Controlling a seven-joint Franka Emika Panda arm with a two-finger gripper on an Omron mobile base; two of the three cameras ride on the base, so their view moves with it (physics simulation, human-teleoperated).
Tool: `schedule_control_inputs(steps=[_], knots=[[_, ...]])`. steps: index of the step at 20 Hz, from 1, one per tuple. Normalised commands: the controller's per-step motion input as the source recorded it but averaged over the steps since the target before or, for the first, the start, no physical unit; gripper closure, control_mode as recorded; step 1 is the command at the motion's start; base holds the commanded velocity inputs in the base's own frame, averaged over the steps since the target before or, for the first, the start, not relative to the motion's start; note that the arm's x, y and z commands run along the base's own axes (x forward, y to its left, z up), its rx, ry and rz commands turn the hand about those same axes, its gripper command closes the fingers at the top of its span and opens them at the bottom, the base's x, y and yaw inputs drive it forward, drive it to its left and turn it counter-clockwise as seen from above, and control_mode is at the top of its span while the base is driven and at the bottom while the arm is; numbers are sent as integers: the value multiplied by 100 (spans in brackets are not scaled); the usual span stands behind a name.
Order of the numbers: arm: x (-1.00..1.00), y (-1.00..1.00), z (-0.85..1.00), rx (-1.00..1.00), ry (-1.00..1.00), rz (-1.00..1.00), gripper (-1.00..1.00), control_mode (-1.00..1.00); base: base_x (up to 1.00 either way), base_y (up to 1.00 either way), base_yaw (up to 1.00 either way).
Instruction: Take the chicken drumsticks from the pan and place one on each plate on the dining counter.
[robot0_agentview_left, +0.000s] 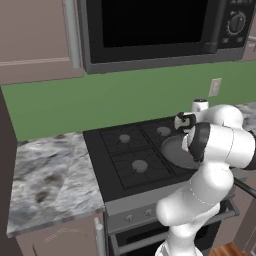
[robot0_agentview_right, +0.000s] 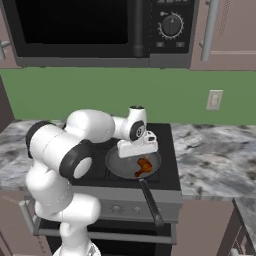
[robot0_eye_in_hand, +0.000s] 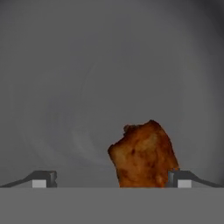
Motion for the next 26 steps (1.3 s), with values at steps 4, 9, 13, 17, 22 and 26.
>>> schedule_control_inputs(steps=[4, 9, 13, 17, 22, 26], knots=[[13, -21, -21, 0, 1, 0, -100, -100, 0, 0, 0], [2, -18, -23, 0, 0, 0, -100, -100, 0, 0, 0], [4, -13, -22, 0, 0, 0, -100, -100, 0, 0, 0], [0, -1, -12, 0, 0, 0, -100, -100, 0, 0, 0], [0, 0, -5, 0, -2, 0, -100, -100, 0, 0, 0], [-7, 0, 0, 0, -7, 0, -100, -100, 0, 0, 0]])
